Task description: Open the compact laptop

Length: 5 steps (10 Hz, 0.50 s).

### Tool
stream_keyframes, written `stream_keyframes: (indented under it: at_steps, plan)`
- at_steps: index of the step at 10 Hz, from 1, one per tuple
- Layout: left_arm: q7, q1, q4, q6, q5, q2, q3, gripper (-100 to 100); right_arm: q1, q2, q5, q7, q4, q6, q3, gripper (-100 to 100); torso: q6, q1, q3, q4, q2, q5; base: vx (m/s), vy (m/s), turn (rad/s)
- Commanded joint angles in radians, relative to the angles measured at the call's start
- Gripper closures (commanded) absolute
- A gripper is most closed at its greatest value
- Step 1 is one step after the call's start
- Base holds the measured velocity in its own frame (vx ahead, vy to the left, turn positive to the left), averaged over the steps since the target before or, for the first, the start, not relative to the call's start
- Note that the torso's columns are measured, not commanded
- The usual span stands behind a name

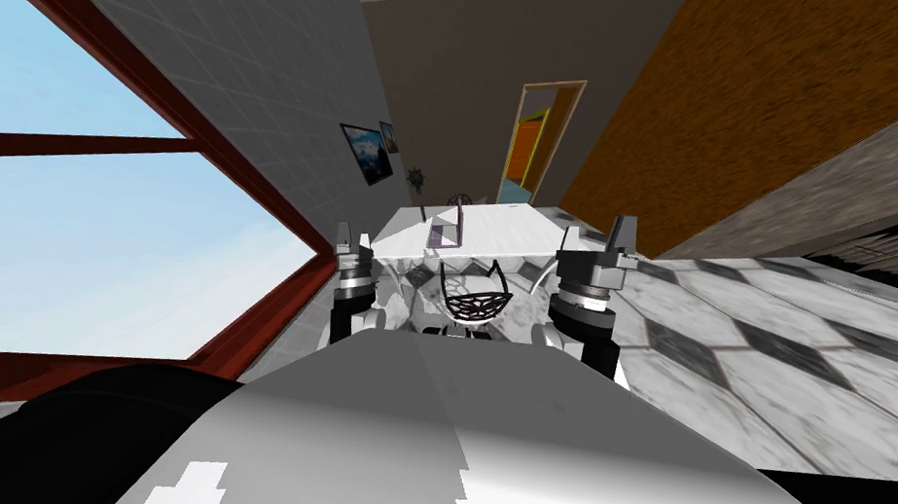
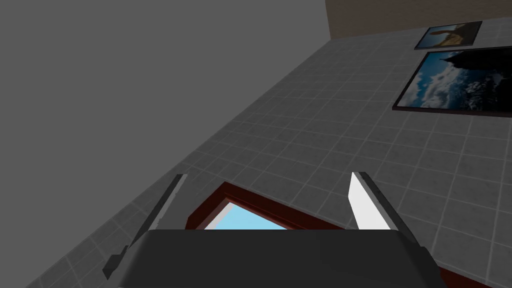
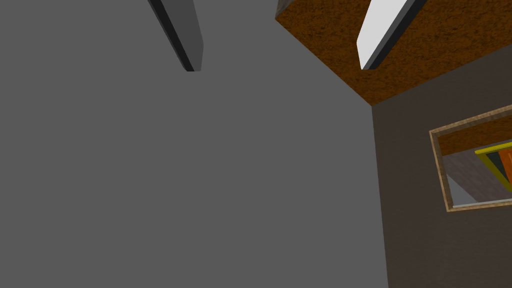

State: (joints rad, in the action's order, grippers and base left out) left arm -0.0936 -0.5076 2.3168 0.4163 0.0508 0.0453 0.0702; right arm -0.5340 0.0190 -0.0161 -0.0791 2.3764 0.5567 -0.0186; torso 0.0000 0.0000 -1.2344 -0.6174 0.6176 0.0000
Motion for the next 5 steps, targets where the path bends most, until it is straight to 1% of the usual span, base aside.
stream_keyframes:
  at_steps: [1,2,5]
  plan:
    - [-0.001,0.003,-0.006,-0.010,0.001,-0.043,0.010,-100,0.000,0.000,0.000,0.000,0.000,0.000,0.000,0,0.000,0.000,-0.148,-0.074,0.074,0.000,-0.047,-0.013,-0.056]
    - [-0.002,0.005,-0.011,-0.020,0.002,-0.073,0.020,-100,0.000,0.000,0.000,0.000,0.000,0.000,0.000,0,0.000,0.000,-0.215,-0.107,0.110,0.000,-0.086,-0.035,-0.107]
    - [-0.010,0.019,-0.038,-0.070,0.009,-0.157,0.068,-100,0.000,0.000,0.000,0.000,-0.001,0.000,0.000,0,0.000,-0.001,-0.241,-0.121,0.121,0.000,-0.094,-0.072,-0.139]
